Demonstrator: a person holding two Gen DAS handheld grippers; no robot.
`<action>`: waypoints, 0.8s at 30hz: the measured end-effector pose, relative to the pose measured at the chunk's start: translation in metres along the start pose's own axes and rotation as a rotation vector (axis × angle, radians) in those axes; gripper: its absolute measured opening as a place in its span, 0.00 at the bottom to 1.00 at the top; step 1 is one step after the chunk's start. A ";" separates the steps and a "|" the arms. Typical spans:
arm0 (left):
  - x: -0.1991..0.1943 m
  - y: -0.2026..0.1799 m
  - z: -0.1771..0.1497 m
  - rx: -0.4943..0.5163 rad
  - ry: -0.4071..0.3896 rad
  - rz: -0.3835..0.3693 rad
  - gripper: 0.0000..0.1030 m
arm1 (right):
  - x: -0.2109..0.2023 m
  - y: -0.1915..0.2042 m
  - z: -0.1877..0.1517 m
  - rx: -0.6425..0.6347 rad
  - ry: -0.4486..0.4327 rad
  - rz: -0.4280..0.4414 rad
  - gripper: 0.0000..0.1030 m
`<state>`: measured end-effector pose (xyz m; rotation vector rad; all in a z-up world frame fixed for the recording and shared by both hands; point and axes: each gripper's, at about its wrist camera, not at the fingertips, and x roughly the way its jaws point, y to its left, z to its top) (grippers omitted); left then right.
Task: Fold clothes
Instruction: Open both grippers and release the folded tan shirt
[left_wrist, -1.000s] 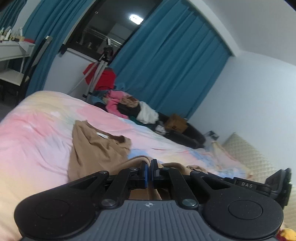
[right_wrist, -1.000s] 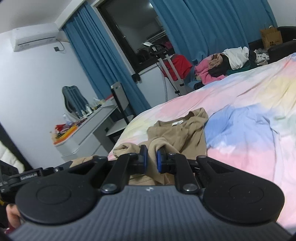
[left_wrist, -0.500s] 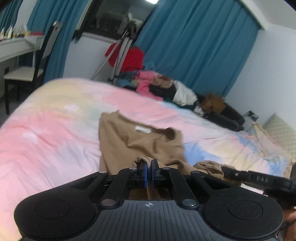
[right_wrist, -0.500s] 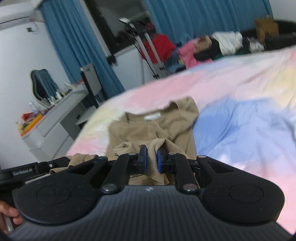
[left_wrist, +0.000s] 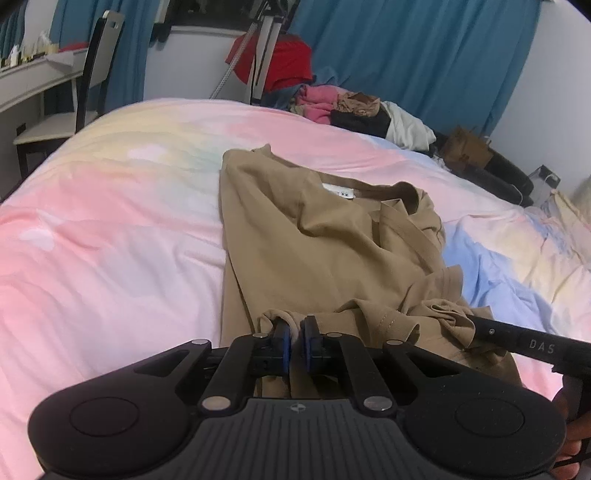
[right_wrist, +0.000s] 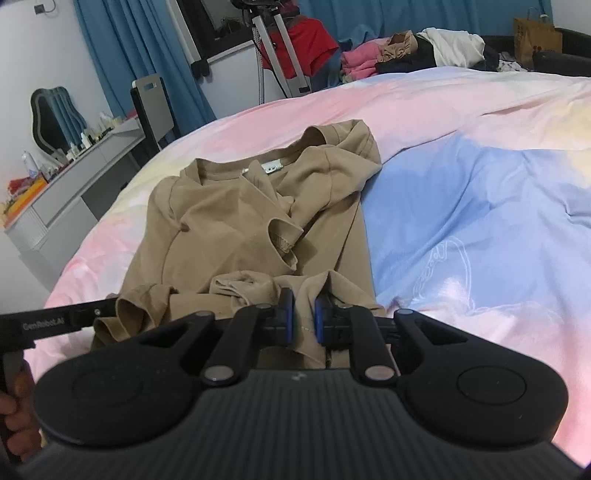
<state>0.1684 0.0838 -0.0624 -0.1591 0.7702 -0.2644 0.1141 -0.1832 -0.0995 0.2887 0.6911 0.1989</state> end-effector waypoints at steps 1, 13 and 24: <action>-0.003 -0.001 0.000 0.002 -0.003 0.004 0.13 | -0.003 0.000 0.000 0.002 -0.006 0.003 0.16; -0.081 -0.040 -0.005 0.087 -0.174 0.046 0.82 | -0.067 0.019 0.001 -0.062 -0.193 0.005 0.78; -0.144 -0.055 -0.037 0.090 -0.205 0.029 1.00 | -0.123 0.039 -0.018 -0.111 -0.257 -0.031 0.79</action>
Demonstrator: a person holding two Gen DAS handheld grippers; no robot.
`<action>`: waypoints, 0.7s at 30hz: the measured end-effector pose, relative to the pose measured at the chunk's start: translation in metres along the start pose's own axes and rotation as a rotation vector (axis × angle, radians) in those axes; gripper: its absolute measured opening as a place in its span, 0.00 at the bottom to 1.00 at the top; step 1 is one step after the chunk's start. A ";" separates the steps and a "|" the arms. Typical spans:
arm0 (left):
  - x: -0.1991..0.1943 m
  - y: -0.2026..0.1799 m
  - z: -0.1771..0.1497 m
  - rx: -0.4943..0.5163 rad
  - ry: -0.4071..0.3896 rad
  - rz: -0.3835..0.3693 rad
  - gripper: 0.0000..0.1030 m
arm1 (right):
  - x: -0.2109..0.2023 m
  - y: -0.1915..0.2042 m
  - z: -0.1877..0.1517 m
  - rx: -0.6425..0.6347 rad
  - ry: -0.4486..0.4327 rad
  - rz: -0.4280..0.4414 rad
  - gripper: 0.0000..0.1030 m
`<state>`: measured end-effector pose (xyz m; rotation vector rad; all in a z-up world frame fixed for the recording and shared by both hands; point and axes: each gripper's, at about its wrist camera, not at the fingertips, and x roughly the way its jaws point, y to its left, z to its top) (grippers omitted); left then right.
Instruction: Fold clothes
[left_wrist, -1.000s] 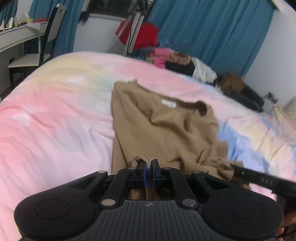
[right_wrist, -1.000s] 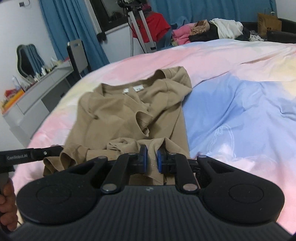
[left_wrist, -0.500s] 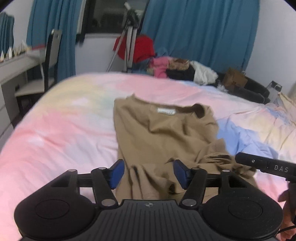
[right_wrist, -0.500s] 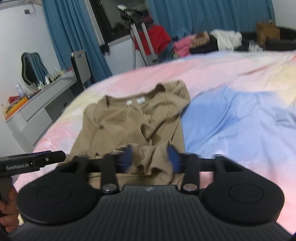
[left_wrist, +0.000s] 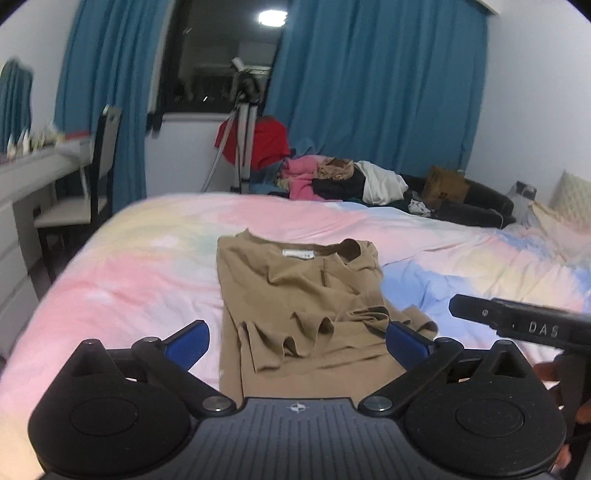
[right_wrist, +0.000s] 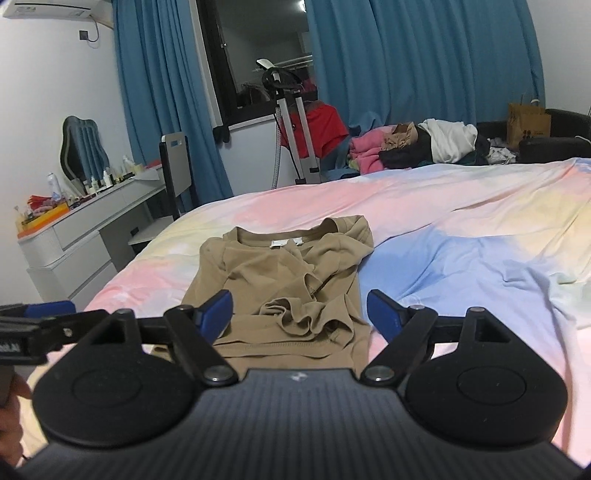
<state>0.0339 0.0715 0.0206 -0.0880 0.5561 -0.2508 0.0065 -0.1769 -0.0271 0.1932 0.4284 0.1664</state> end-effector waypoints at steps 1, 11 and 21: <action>0.000 0.004 -0.001 -0.037 0.023 -0.004 1.00 | -0.003 0.001 -0.001 -0.003 -0.003 -0.003 0.79; 0.022 0.058 -0.032 -0.500 0.338 -0.127 0.97 | -0.004 -0.012 -0.005 0.075 0.004 -0.055 0.79; 0.063 0.075 -0.078 -0.833 0.534 -0.257 0.86 | 0.008 -0.015 -0.012 0.113 0.054 -0.060 0.79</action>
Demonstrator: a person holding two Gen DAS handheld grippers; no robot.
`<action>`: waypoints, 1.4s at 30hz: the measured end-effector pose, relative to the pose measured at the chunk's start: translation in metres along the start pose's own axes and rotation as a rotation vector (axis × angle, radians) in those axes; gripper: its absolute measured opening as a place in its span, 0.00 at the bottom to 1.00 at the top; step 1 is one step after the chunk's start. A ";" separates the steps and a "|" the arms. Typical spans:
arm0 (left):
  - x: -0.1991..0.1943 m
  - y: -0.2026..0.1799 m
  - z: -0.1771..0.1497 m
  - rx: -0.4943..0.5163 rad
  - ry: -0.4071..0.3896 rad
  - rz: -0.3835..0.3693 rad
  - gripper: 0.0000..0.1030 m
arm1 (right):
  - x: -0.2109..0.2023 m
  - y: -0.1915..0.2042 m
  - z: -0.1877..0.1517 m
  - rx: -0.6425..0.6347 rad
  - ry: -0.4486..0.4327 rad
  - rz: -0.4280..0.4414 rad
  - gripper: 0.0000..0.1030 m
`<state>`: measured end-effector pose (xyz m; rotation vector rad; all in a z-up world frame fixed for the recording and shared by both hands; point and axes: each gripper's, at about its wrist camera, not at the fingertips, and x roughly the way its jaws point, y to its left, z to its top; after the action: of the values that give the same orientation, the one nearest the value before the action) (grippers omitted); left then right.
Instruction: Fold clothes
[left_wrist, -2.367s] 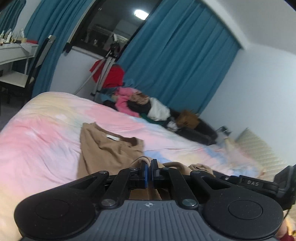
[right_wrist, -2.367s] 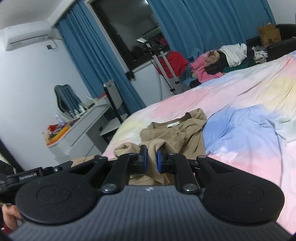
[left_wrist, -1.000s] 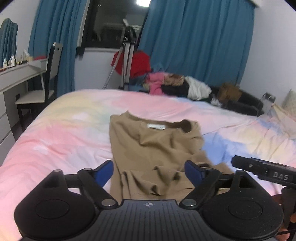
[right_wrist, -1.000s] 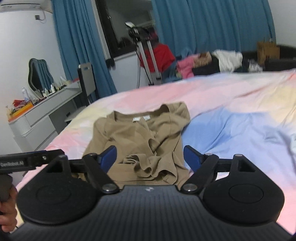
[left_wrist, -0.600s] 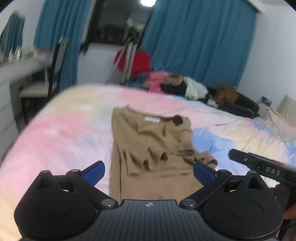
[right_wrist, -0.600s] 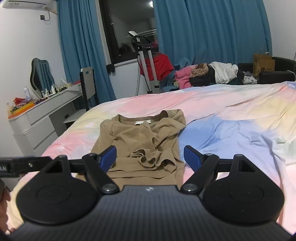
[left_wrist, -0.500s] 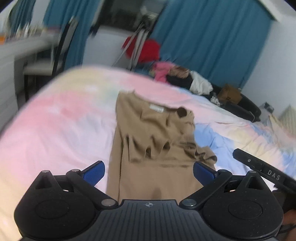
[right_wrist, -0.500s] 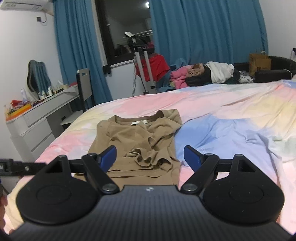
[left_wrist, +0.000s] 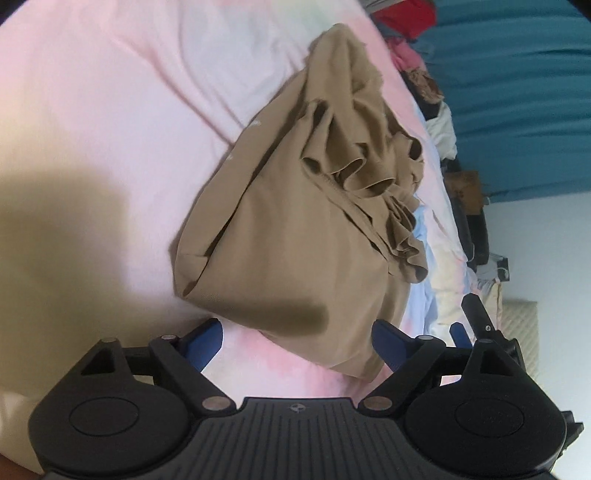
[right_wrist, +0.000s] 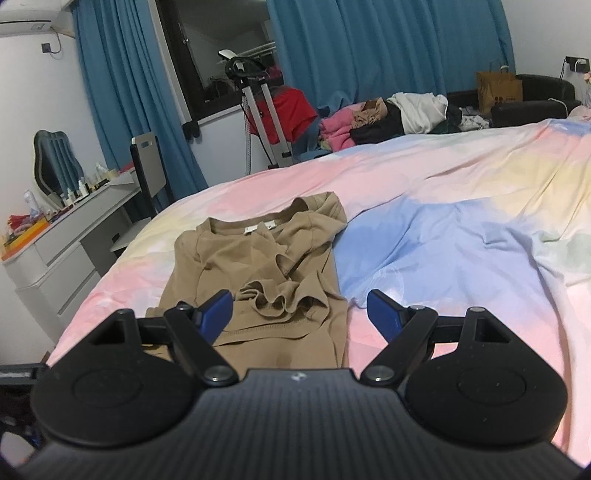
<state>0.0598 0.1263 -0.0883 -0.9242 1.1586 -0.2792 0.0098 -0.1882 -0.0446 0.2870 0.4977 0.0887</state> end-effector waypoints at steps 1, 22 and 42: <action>0.003 0.000 0.000 -0.003 -0.003 -0.008 0.85 | 0.001 0.001 -0.001 0.000 0.005 0.002 0.79; 0.004 -0.002 0.000 -0.006 -0.187 -0.024 0.25 | 0.000 0.020 -0.010 -0.068 0.004 0.005 0.79; -0.016 -0.005 -0.003 0.029 -0.260 -0.055 0.16 | 0.035 0.008 -0.070 0.593 0.517 0.454 0.80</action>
<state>0.0515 0.1319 -0.0739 -0.9374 0.8893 -0.2128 0.0063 -0.1577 -0.1169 0.9714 0.9646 0.4691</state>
